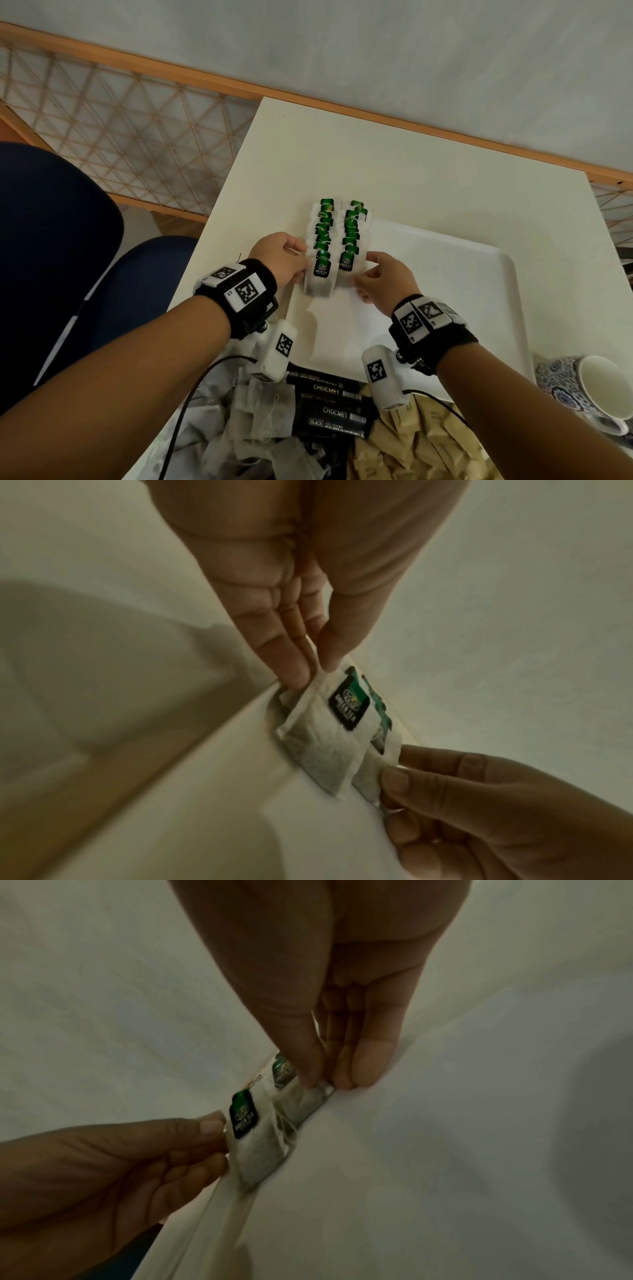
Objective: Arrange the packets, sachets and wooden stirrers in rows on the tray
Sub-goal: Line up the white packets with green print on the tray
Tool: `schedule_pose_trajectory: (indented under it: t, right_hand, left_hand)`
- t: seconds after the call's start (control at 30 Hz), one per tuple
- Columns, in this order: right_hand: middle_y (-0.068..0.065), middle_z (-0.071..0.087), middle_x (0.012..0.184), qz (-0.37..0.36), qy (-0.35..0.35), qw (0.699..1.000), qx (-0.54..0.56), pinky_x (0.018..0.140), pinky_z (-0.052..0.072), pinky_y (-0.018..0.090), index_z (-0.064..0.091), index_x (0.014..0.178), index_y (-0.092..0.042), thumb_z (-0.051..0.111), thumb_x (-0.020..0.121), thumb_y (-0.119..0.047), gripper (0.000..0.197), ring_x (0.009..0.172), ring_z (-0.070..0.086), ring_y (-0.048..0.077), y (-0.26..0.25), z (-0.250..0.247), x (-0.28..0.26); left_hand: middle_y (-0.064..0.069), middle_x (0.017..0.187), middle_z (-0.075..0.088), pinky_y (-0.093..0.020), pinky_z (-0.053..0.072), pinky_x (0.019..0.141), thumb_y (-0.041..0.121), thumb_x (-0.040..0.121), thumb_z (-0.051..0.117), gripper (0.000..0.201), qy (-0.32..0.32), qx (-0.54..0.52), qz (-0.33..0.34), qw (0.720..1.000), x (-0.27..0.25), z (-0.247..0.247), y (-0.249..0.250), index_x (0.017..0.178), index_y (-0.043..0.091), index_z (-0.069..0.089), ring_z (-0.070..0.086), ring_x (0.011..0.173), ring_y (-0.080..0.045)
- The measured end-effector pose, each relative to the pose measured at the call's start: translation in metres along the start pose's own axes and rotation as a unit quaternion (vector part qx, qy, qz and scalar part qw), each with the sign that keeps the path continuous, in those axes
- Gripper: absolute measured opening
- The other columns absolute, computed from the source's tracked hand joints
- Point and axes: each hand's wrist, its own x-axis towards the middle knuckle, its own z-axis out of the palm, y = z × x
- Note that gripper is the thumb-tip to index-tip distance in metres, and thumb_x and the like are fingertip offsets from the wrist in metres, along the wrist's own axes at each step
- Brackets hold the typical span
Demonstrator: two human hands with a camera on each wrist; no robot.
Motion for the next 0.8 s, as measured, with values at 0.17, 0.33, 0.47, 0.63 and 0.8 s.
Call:
schedule_pose_trajectory:
  t: [0.17, 0.33, 0.47, 0.63, 0.8]
  right_hand:
    - [-0.001, 0.066, 0.081, -0.033, 0.027, 0.999, -0.022, 0.072, 0.055, 0.028, 0.043, 0.135, -0.02, 0.069, 0.085, -0.025, 0.057, 0.075, 0.065, 0.013, -0.005, -0.012, -0.02]
    - [-0.013, 0.063, 0.078, -0.146, -0.05, 0.981, -0.113, 0.063, 0.04, 0.013, 0.062, 0.107, -0.032, 0.065, 0.088, -0.027, 0.02, 0.067, 0.054, -0.003, -0.017, -0.007, -0.07]
    - [-0.016, 0.058, 0.078, -0.216, -0.141, 0.947, -0.193, 0.076, 0.046, 0.022, 0.069, 0.098, -0.032, 0.063, 0.089, -0.027, 0.012, 0.075, 0.054, 0.003, -0.021, 0.016, -0.112]
    - [-0.014, 0.057, 0.081, -0.295, -0.19, 0.895, -0.277, 0.073, 0.047, 0.025, 0.07, 0.096, -0.034, 0.065, 0.083, -0.041, 0.015, 0.075, 0.053, 0.005, -0.025, 0.037, -0.151]
    - [-0.018, 0.054, 0.087, -0.312, -0.248, 0.851, -0.342, 0.069, 0.044, 0.021, 0.061, 0.106, -0.04, 0.069, 0.068, -0.064, 0.046, 0.077, 0.05, 0.001, -0.021, 0.042, -0.182]
  left_hand:
    - [-0.005, 0.081, 0.061, -0.033, 0.055, 0.065, 0.002, 0.085, 0.06, 0.02, 0.01, 0.016, 0.009, 1.0, -0.023, -0.021, -0.006, 0.099, 0.015, 0.059, 0.061, 0.068, -0.02]
    - [-0.001, 0.081, 0.064, -0.021, 0.045, 0.058, 0.014, 0.085, 0.067, 0.008, -0.027, 0.105, 0.049, 0.993, -0.075, -0.055, -0.03, 0.085, 0.021, 0.064, 0.06, 0.068, -0.013]
    - [0.008, 0.08, 0.068, -0.019, 0.047, 0.067, 0.023, 0.081, 0.073, 0.005, -0.033, 0.193, 0.063, 0.979, -0.12, -0.079, -0.055, 0.08, 0.022, 0.069, 0.059, 0.072, -0.005]
    - [0.009, 0.082, 0.066, -0.008, 0.04, 0.058, 0.022, 0.075, 0.077, 0.011, -0.052, 0.23, 0.054, 0.97, -0.169, -0.089, -0.086, 0.077, 0.026, 0.067, 0.052, 0.06, 0.01]
    - [0.014, 0.096, 0.054, -0.01, 0.038, 0.063, 0.029, 0.073, 0.078, 0.028, -0.086, 0.273, 0.079, 0.955, -0.196, -0.089, -0.105, 0.09, 0.036, 0.058, 0.051, 0.068, 0.01]
